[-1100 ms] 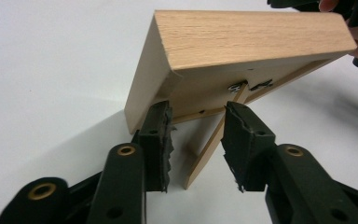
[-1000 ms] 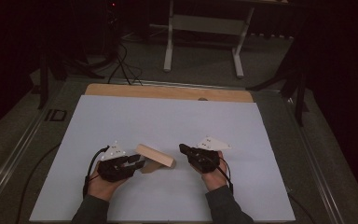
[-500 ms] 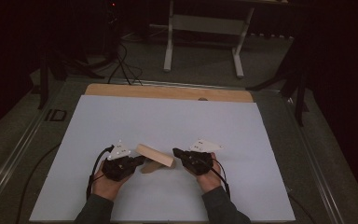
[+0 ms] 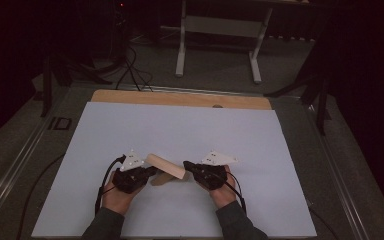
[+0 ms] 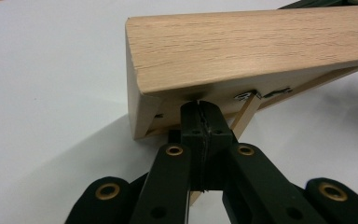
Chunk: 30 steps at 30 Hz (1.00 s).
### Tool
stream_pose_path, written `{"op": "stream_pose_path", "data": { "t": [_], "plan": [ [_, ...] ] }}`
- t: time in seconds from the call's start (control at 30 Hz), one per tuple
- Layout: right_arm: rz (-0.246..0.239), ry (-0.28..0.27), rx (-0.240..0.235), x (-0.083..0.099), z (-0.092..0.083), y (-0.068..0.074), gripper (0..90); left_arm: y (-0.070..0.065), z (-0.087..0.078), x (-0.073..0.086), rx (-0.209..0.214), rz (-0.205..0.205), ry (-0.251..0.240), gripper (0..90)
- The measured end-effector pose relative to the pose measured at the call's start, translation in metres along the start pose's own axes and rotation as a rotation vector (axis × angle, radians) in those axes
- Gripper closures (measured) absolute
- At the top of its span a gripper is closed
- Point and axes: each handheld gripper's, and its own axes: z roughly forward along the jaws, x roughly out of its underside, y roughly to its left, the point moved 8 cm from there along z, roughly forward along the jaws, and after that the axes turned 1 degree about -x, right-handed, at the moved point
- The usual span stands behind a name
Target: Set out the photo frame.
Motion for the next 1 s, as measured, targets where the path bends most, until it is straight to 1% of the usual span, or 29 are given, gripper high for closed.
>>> {"op": "stream_pose_path", "data": {
  "t": [0.17,0.27,0.47,0.8,1.0],
  "plan": [
    [-0.005,0.000,-0.001,0.000,-0.001,0.001,89.7,-0.002,0.001,-0.001,0.002,0.001,0.000,89.7],
    [-0.007,0.001,-0.003,0.001,-0.001,0.002,89.7,-0.006,0.001,-0.003,0.010,0.001,-0.007,89.7],
    [-0.013,0.003,-0.005,0.001,0.000,0.003,89.7,-0.014,0.001,-0.005,0.029,0.022,-0.006,89.6],
    [-0.022,0.008,-0.006,0.002,-0.001,0.006,89.7,-0.024,0.002,-0.007,0.046,0.037,-0.007,89.6],
    [-0.028,0.009,-0.007,0.002,-0.001,0.007,89.8,-0.026,0.002,-0.006,0.050,0.047,-0.002,89.6]
  ]
}}
